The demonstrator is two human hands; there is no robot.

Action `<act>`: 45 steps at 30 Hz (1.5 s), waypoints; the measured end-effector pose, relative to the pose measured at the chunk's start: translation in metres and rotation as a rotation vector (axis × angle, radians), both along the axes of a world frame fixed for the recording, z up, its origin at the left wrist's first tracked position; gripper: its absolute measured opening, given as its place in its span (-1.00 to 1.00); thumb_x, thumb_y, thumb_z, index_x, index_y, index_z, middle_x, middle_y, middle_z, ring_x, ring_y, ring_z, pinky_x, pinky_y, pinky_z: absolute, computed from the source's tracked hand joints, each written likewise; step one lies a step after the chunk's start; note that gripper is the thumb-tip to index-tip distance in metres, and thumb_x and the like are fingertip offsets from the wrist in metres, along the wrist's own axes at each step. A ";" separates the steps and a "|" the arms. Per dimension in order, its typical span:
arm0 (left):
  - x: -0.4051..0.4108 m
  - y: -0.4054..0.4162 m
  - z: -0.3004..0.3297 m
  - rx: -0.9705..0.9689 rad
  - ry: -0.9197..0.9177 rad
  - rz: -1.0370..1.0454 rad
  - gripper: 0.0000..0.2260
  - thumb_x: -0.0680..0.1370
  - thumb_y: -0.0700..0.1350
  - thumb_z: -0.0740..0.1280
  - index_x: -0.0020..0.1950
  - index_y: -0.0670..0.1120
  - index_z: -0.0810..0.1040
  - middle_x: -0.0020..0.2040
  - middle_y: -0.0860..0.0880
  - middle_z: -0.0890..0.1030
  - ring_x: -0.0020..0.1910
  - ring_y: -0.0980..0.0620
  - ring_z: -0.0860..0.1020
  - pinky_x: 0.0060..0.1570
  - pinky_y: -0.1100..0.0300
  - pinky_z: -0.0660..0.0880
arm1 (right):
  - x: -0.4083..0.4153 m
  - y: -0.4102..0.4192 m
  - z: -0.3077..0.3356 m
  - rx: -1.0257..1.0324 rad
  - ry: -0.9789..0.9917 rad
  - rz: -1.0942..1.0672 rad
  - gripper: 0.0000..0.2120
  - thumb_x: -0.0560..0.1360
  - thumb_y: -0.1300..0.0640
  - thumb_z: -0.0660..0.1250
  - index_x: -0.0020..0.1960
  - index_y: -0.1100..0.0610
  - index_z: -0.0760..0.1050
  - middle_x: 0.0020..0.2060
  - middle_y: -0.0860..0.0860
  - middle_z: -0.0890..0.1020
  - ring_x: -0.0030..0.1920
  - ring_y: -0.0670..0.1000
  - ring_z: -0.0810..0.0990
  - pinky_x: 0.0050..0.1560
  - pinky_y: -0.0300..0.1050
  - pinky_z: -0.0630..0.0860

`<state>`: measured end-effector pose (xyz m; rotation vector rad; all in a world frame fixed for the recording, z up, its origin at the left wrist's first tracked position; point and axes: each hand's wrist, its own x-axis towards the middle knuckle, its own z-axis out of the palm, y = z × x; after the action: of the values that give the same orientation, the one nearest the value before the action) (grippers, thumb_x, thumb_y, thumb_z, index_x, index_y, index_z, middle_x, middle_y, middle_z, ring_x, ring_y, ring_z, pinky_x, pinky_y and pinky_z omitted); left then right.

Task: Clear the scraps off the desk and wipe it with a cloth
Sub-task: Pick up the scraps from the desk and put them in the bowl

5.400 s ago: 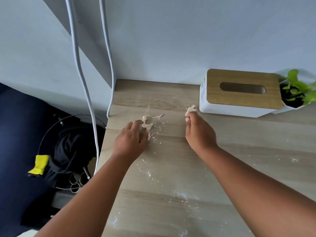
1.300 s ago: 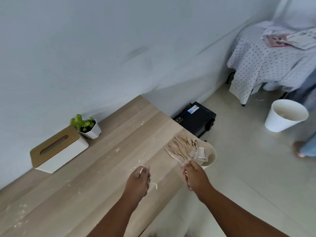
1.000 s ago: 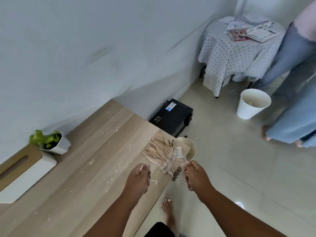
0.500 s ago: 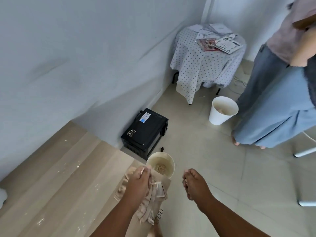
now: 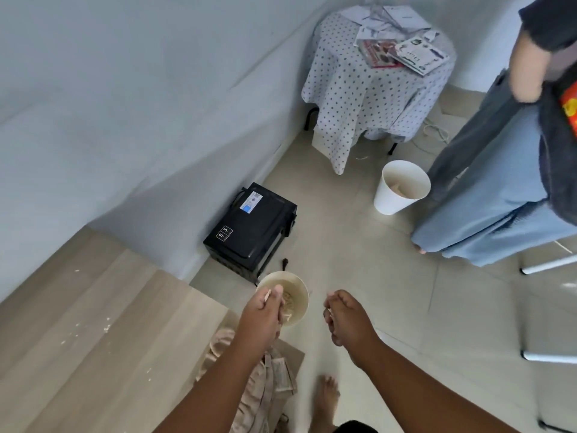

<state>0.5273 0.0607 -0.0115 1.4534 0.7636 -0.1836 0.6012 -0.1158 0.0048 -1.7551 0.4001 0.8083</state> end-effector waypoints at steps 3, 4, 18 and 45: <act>0.011 -0.005 -0.005 -0.017 0.035 0.032 -0.70 0.68 0.11 0.22 -0.19 0.07 0.56 -0.34 0.02 0.54 -0.45 0.11 0.42 -0.49 0.23 0.36 | 0.020 -0.002 -0.006 0.022 0.009 -0.005 -0.74 0.67 0.09 0.20 -0.17 0.07 0.48 -0.43 -0.01 0.49 -0.52 -0.05 0.31 -0.49 -0.25 0.17; 0.016 -0.007 -0.006 -0.031 0.041 0.052 -0.70 0.69 0.10 0.22 -0.20 0.07 0.56 -0.34 0.02 0.53 -0.46 0.12 0.42 -0.50 0.24 0.35 | 0.028 -0.002 -0.008 0.021 0.005 0.002 -0.75 0.68 0.09 0.20 -0.16 0.08 0.48 -0.44 -0.01 0.49 -0.52 -0.05 0.32 -0.48 -0.25 0.18; 0.092 -0.069 -0.039 -0.047 0.190 0.369 -0.68 0.71 -0.02 0.20 -0.23 0.02 0.52 -0.36 -0.07 0.50 -0.47 0.04 0.39 -0.52 0.21 0.30 | 0.146 -0.024 -0.081 0.016 0.109 0.262 -0.75 0.68 0.13 0.18 -0.14 0.20 0.44 -0.28 0.16 0.48 -0.51 0.01 0.30 -0.46 -0.15 0.26; 0.157 -0.082 -0.307 -0.141 0.512 0.939 -0.86 0.61 -0.15 0.24 -0.09 -0.15 0.54 -0.29 -0.10 0.55 -0.32 -0.05 0.48 -0.43 0.15 0.33 | 0.185 0.015 -0.330 -0.121 0.324 0.377 -0.87 0.59 0.23 0.21 0.01 0.19 0.53 -0.34 0.08 0.53 -0.45 -0.03 0.41 -0.37 -0.09 0.37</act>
<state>0.6838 -0.0212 -0.3189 0.7893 1.7321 0.1227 0.7865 -0.1004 -0.3248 -1.8427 0.3389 1.3725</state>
